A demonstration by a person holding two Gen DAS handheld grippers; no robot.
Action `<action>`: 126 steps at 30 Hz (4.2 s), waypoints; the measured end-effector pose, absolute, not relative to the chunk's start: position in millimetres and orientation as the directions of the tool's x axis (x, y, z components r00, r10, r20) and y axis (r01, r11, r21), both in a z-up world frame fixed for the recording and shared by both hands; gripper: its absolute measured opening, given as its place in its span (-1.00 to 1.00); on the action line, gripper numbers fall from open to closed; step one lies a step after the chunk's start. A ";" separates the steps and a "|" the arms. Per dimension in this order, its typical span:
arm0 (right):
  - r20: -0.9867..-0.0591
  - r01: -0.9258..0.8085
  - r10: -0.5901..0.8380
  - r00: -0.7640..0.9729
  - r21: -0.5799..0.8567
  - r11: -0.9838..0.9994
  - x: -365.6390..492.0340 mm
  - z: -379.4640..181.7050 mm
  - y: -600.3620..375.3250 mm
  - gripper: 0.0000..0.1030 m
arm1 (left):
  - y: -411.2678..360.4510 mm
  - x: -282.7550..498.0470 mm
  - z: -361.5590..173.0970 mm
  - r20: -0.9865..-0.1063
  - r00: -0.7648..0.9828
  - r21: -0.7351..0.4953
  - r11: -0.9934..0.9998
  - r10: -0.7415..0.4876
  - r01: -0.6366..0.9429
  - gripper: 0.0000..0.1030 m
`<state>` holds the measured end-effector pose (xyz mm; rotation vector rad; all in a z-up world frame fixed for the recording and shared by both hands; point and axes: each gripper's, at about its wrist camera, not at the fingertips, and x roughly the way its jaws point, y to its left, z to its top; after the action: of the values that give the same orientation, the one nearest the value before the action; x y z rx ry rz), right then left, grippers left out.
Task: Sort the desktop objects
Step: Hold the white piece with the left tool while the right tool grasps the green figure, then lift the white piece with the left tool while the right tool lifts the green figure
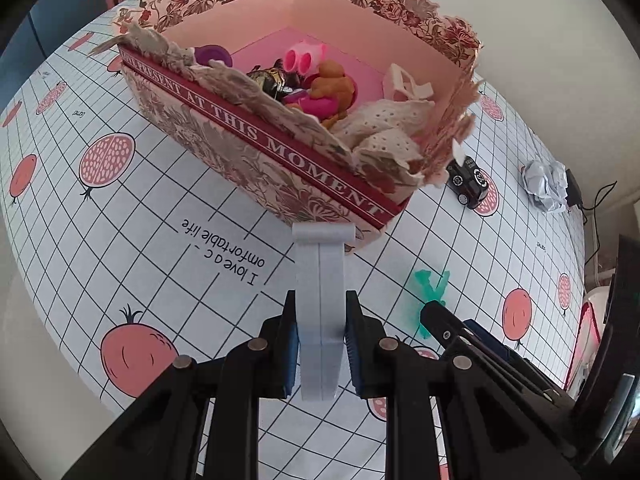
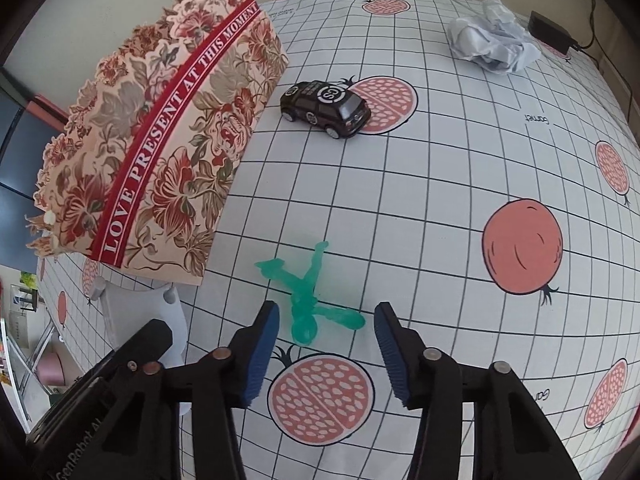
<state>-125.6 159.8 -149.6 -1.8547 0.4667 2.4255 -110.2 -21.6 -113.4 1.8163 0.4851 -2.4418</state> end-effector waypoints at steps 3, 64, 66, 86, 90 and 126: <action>-0.954 -0.219 -0.123 -0.274 0.186 -0.958 -127.1 -151.4 155.9 -0.15 | -23.2 -111.6 -113.5 -0.943 -0.304 -0.214 -0.948 0.138 0.234 -0.58; -0.862 -0.246 -0.160 -0.481 0.307 -0.919 -119.7 -75.5 219.4 -0.78 | 7.3 -114.7 -98.2 -0.921 -0.352 -0.245 -0.952 0.169 0.185 -0.58; -0.838 -0.259 -0.162 -0.520 0.335 -0.906 -116.0 -64.1 228.7 -0.78 | 12.8 -113.8 -87.0 -0.908 -0.384 -0.247 -0.955 0.170 0.161 -0.58; -0.514 -0.253 -0.034 -0.857 0.477 -0.842 -63.8 70.4 299.9 -0.79 | 62.8 -140.0 30.5 -0.711 -0.665 -0.310 -0.951 0.227 0.006 -0.58; -0.488 -0.246 -0.030 -0.872 0.492 -0.835 -66.8 73.6 304.8 -0.79 | 68.9 -149.9 39.6 -0.684 -0.690 -0.323 -0.946 0.237 -0.004 -0.58; -0.547 -0.169 -0.127 -0.828 0.459 -0.872 -154.4 27.4 244.9 -0.79 | 17.8 -206.7 17.1 -0.657 -0.720 -0.416 -0.904 0.226 0.096 -0.58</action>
<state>-154.4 244.9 27.4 -0.9149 0.7870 2.8761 -206.7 17.8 17.1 1.1986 0.6943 -2.9003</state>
